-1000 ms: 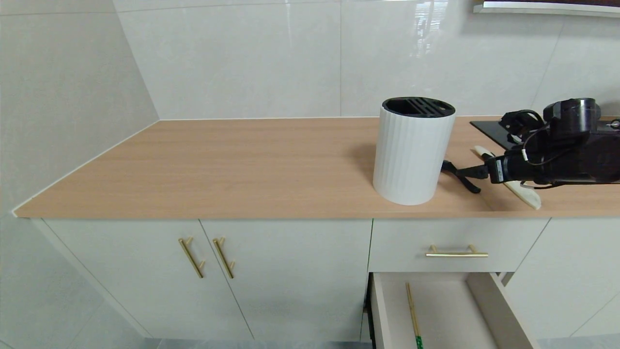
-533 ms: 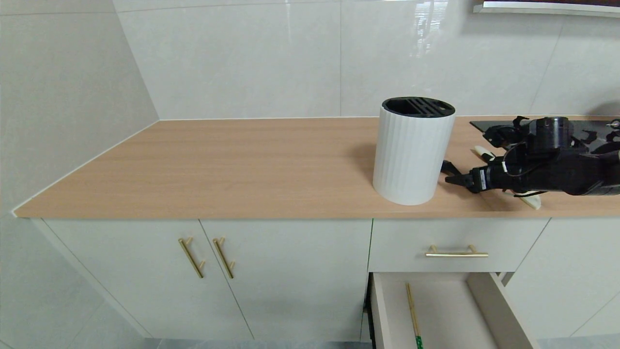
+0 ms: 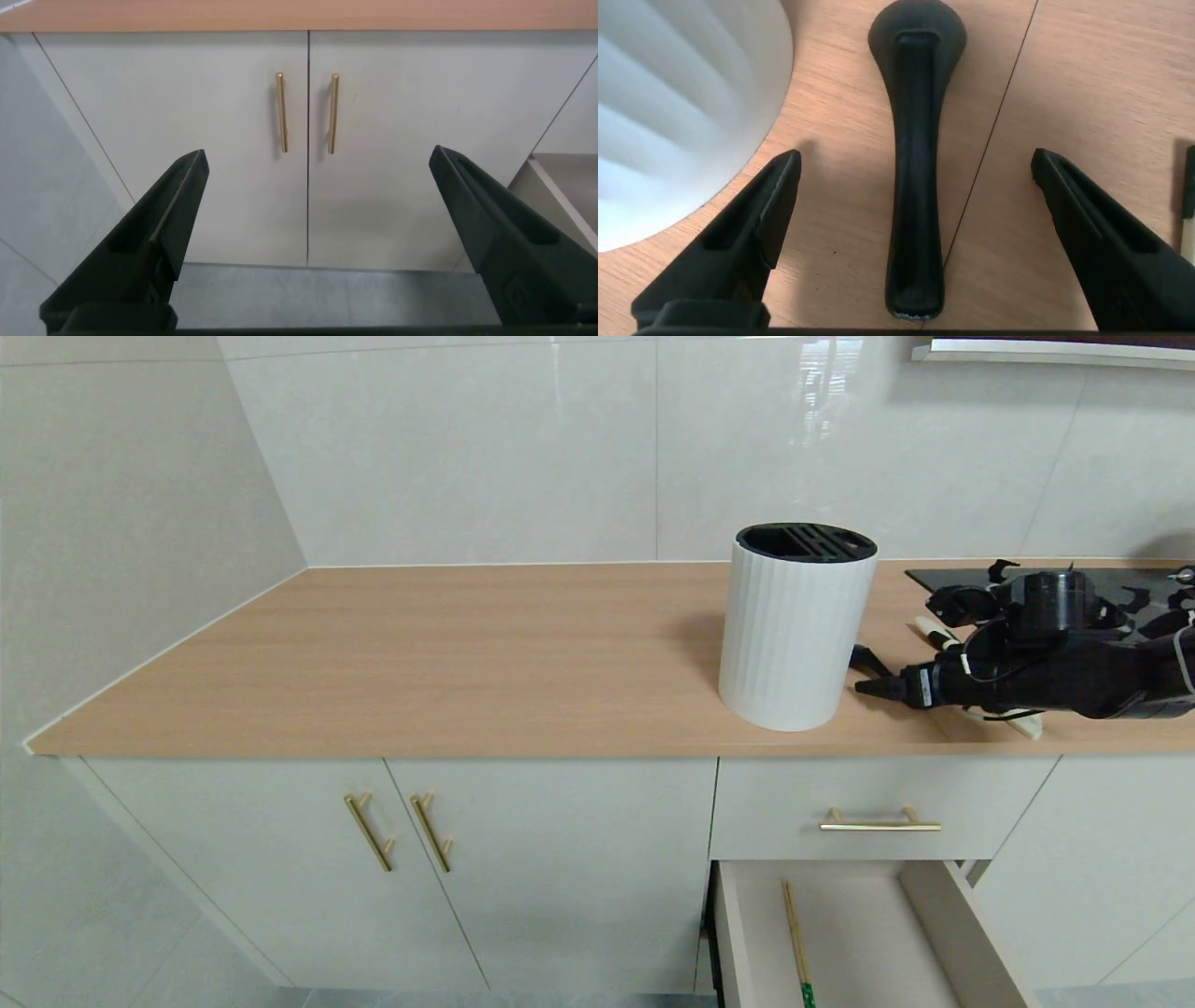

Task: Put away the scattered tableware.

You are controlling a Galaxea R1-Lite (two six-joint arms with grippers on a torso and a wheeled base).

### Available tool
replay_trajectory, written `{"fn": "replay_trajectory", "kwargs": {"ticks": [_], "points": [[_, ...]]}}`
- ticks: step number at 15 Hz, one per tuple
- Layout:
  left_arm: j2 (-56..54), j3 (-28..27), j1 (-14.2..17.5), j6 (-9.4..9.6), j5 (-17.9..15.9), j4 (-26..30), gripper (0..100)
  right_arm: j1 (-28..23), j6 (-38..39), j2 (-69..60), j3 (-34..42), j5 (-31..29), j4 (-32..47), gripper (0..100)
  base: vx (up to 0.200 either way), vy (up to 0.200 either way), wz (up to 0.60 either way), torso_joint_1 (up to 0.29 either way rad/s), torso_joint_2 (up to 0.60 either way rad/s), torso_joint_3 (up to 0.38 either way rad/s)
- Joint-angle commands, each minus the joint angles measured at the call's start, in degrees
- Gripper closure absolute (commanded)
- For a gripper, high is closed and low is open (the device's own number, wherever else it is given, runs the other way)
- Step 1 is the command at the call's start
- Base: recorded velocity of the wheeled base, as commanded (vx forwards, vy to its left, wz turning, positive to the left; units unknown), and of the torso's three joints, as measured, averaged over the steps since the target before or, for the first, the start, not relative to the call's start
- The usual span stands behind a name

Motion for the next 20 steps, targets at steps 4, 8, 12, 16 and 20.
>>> {"fn": "replay_trajectory", "kwargs": {"ticks": [4,8,12,16,20], "points": [[0.0,0.0,0.0,-0.02,0.0,0.0,0,0.9,0.0,0.5,0.5,0.0,0.2,100,0.000,0.000,0.00,0.000,0.00,0.000],[0.0,0.0,0.0,-0.02,0.0,0.0,0,1.6,-0.1,0.8,0.9,-0.3,0.1,100,0.000,0.000,0.00,0.000,0.00,0.000],[0.0,0.0,0.0,-0.02,0.0,0.0,0,1.6,1.5,-1.5,0.0,-4.8,1.0,100,0.000,0.000,0.00,0.000,0.00,0.000],[0.0,0.0,0.0,-0.02,0.0,0.0,0,2.0,8.5,-12.7,2.2,-10.8,13.8,100,0.000,0.000,0.00,0.000,0.00,0.000],[0.0,0.0,0.0,-0.02,0.0,0.0,0,1.0,16.6,-29.0,15.0,-10.9,21.8,100,0.000,0.000,0.00,0.000,0.00,0.000]]}}
